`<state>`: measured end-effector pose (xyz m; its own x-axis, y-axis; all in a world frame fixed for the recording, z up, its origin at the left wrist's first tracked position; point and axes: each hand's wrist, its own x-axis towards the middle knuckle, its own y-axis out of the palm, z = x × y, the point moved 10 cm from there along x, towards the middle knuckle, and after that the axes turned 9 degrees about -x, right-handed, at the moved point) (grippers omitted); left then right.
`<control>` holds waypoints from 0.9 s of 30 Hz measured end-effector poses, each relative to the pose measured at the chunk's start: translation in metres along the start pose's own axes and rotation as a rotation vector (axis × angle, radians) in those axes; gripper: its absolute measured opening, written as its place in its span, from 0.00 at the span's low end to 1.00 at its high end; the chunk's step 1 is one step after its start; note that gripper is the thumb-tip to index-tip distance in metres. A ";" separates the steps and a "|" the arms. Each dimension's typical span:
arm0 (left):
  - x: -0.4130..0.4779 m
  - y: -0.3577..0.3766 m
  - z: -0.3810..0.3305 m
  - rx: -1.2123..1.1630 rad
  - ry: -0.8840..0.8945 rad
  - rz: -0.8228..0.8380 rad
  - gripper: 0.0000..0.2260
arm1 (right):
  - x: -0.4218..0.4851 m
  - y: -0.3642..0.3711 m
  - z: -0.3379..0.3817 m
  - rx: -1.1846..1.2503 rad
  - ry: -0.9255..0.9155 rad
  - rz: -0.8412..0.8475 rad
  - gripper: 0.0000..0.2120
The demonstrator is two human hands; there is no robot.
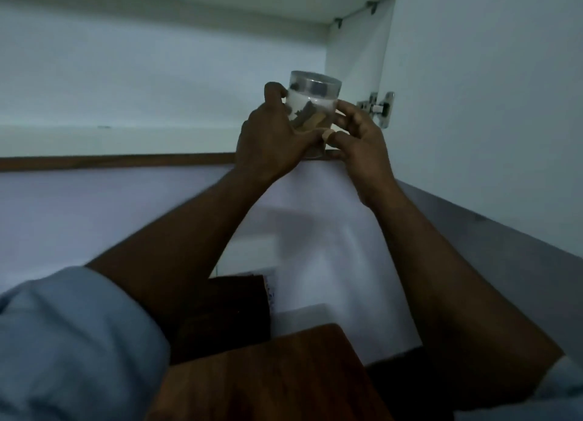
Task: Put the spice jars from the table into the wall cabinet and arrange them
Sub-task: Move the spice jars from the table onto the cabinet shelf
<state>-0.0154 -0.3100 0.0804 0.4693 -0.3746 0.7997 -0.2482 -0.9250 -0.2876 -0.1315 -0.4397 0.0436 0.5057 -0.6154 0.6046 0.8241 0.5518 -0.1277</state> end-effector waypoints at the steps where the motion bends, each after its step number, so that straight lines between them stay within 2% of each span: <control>1: 0.008 0.009 0.006 0.018 -0.024 0.007 0.39 | 0.012 0.001 -0.006 -0.016 0.023 -0.002 0.27; 6: 0.060 0.072 0.037 0.050 -0.128 0.062 0.31 | 0.075 -0.007 -0.041 -0.112 0.082 -0.019 0.22; 11: 0.090 0.114 0.057 0.036 -0.143 0.144 0.26 | 0.110 -0.008 -0.060 -0.282 0.087 -0.014 0.17; 18: 0.102 0.137 0.083 0.120 -0.184 0.214 0.29 | 0.135 0.003 -0.075 -0.512 0.148 0.037 0.22; 21: 0.103 0.139 0.083 0.167 -0.141 0.206 0.30 | 0.141 0.002 -0.080 -0.560 0.188 0.036 0.24; 27: 0.101 0.140 0.090 0.238 -0.171 0.222 0.27 | 0.148 0.006 -0.085 -0.603 0.258 0.068 0.28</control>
<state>0.0739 -0.4827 0.0737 0.5663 -0.5542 0.6100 -0.1649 -0.8014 -0.5749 -0.0298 -0.5756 0.0653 0.5446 -0.7470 0.3814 0.7486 0.2279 -0.6226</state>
